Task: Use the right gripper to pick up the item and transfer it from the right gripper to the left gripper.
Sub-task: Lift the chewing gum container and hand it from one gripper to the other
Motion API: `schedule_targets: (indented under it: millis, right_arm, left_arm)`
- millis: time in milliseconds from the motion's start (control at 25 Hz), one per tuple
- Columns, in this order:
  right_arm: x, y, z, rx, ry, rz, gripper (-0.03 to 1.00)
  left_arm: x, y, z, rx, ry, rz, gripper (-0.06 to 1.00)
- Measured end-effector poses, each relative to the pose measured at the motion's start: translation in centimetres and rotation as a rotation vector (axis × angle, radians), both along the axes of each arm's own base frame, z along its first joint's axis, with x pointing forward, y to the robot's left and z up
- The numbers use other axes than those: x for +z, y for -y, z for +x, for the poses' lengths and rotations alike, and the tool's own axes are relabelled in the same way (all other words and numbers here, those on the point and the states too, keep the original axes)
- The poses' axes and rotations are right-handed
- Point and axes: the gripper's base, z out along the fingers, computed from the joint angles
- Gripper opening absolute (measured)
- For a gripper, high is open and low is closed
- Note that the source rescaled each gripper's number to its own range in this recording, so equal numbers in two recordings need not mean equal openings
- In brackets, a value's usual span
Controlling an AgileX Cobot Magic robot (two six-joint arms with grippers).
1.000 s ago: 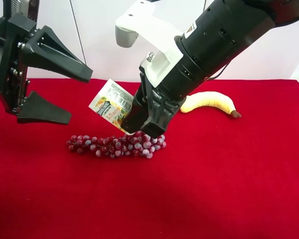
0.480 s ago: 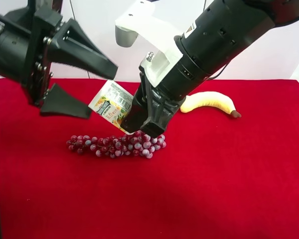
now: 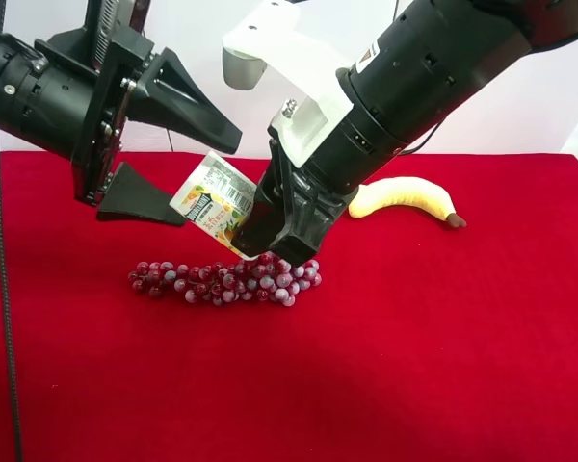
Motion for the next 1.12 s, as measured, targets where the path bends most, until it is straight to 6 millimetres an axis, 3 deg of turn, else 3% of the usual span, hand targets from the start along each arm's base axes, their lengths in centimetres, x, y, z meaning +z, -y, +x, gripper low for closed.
schedule_targets:
  millis: [360, 440, 520, 840, 880, 920, 960, 1000, 1040, 1120]
  right_arm:
    - [0.1, -0.07, 0.18, -0.012, 0.017, 0.013, 0.0]
    - [0.1, -0.07, 0.18, -0.012, 0.017, 0.013, 0.0]
    - [0.09, -0.06, 0.18, -0.008, 0.019, 0.01, 0.0]
    - [0.08, -0.09, 0.27, -0.011, 0.027, 0.013, 0.01]
    - [0.09, -0.09, 0.26, -0.011, 0.026, 0.014, 0.12]
    - [0.12, -0.12, 0.28, -0.013, 0.027, 0.017, 0.32]
    - [0.13, -0.12, 0.3, -0.015, 0.029, 0.018, 0.59]
    - [0.14, -0.13, 0.32, -0.017, 0.03, 0.02, 0.76]
    - [0.15, -0.13, 0.34, -0.021, 0.03, 0.021, 0.86]
    - [0.15, -0.13, 0.34, -0.023, 0.027, 0.022, 0.95]
  left_arm:
    - [-0.09, -0.03, -0.1, -0.012, -0.007, 0.008, 0.6]
    - [-0.09, -0.02, -0.16, -0.018, -0.011, 0.007, 0.37]
    - [0.03, 0.04, -0.25, -0.024, -0.019, -0.005, 0.0]
    - [0.16, 0.06, -0.2, -0.028, -0.01, -0.006, 0.02]
    - [0.15, 0.06, -0.2, -0.032, -0.005, -0.005, 0.01]
    - [0.13, 0.06, -0.21, -0.038, -0.001, -0.004, 0.0]
    - [0.13, 0.06, -0.24, -0.042, 0.001, -0.004, 0.0]
    - [0.13, 0.06, -0.24, -0.043, 0.003, -0.004, 0.0]
    - [0.13, 0.06, -0.24, -0.045, 0.004, -0.004, 0.0]
    - [0.13, 0.06, -0.24, -0.046, 0.005, -0.004, 0.0]
